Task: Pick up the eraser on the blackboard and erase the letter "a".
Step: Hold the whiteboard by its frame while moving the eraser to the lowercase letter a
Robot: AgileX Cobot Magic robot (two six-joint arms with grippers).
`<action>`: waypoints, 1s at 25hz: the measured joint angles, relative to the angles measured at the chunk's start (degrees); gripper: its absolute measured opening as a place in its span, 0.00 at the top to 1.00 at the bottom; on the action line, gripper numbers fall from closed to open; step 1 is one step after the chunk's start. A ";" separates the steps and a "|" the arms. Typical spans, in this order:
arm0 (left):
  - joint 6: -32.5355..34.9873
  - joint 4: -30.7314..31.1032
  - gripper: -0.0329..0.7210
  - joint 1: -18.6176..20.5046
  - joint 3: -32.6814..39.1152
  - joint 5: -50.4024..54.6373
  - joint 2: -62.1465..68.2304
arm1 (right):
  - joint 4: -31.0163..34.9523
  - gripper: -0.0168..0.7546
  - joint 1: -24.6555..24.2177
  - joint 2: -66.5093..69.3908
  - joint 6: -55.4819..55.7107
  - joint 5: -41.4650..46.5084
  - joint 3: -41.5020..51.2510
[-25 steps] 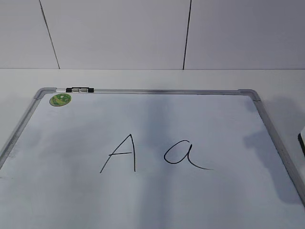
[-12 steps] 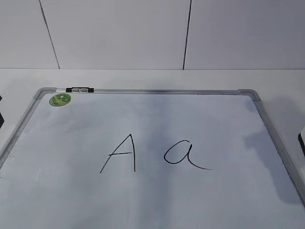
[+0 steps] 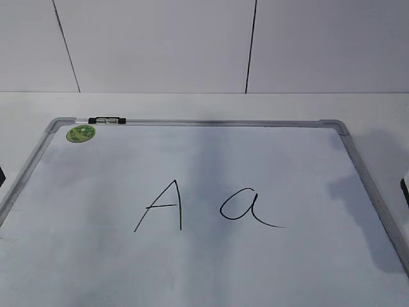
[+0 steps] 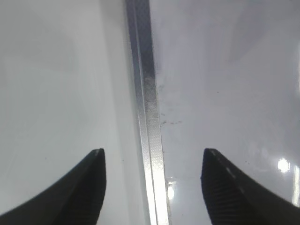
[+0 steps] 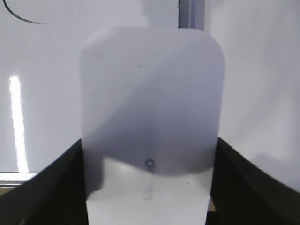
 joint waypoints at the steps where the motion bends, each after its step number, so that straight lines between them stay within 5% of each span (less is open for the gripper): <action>1: 0.89 -0.68 0.32 0.25 0.00 0.00 0.79 | 0.00 0.26 0.00 0.00 -0.12 0.00 0.00; 15: 2.73 -2.20 0.54 0.59 -0.38 -4.01 6.85 | 0.00 0.26 0.00 0.00 -0.33 0.00 0.00; 25: 4.78 -4.54 0.57 1.93 -0.38 -4.26 8.64 | 0.00 0.26 0.00 0.00 -0.76 0.00 0.00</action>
